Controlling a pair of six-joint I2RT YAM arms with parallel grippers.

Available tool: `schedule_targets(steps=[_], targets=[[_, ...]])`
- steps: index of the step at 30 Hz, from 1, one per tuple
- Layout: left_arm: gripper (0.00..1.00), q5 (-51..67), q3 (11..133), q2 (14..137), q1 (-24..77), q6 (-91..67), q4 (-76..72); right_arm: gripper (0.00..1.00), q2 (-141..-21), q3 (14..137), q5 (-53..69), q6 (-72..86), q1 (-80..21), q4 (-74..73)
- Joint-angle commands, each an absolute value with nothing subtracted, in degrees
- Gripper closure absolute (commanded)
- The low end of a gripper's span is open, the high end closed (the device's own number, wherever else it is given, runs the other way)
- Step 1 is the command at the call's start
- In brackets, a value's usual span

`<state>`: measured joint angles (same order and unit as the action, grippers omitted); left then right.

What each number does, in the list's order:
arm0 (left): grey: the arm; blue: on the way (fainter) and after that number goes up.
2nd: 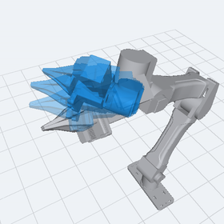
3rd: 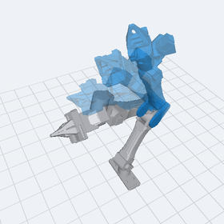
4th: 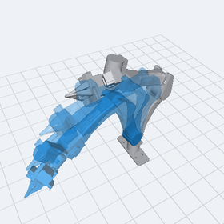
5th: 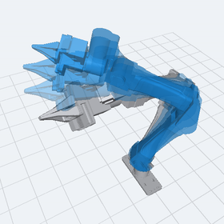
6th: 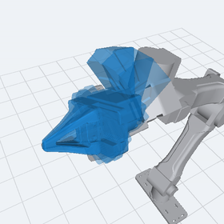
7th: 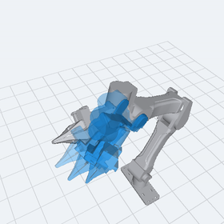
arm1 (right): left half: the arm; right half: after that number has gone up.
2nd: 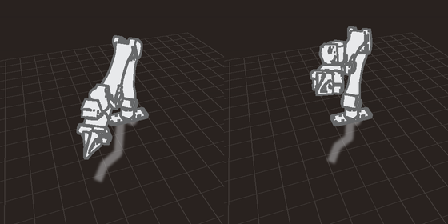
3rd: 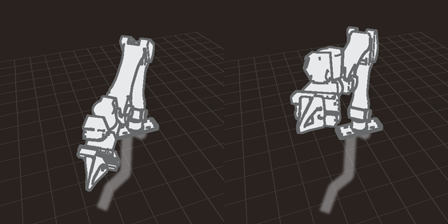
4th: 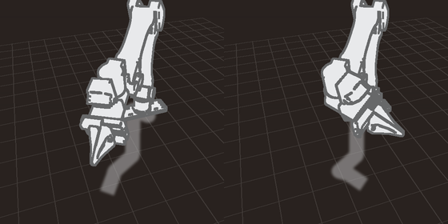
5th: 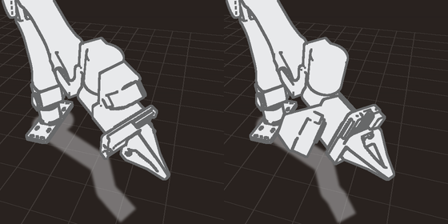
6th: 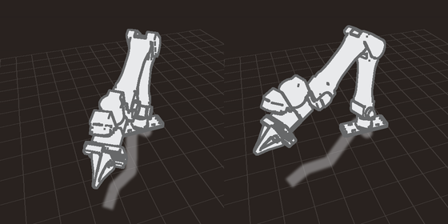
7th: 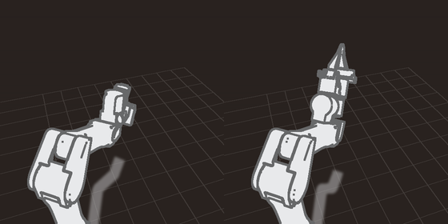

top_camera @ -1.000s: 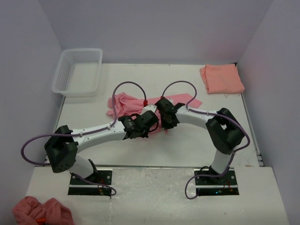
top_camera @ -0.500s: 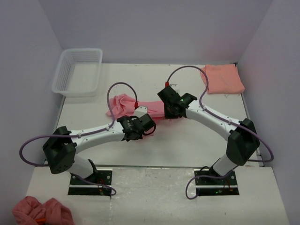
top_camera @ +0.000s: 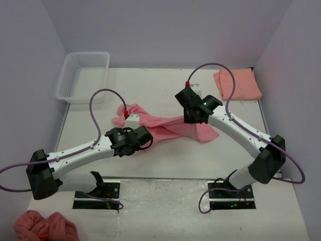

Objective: Fold and stack the t-shirts
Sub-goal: Flatten out the tshirt

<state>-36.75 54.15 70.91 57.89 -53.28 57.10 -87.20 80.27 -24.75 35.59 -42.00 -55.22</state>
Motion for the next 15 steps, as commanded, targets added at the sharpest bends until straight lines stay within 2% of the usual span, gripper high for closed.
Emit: schedule_targets(steps=[1,8,15], targets=[[1.0,-40.17,55.19,68.38,58.27,-57.48,62.4,1.0,-84.37,81.04,-28.3,35.69,-39.56,-57.57],[1.0,-40.87,59.59,68.2,58.36,-55.46,62.84,1.0,-83.85,83.49,-29.27,33.49,-36.66,-57.48],[1.0,-39.73,58.63,68.64,58.36,-54.58,60.92,1.0,-87.44,92.08,-27.34,27.69,-28.41,-57.39]])
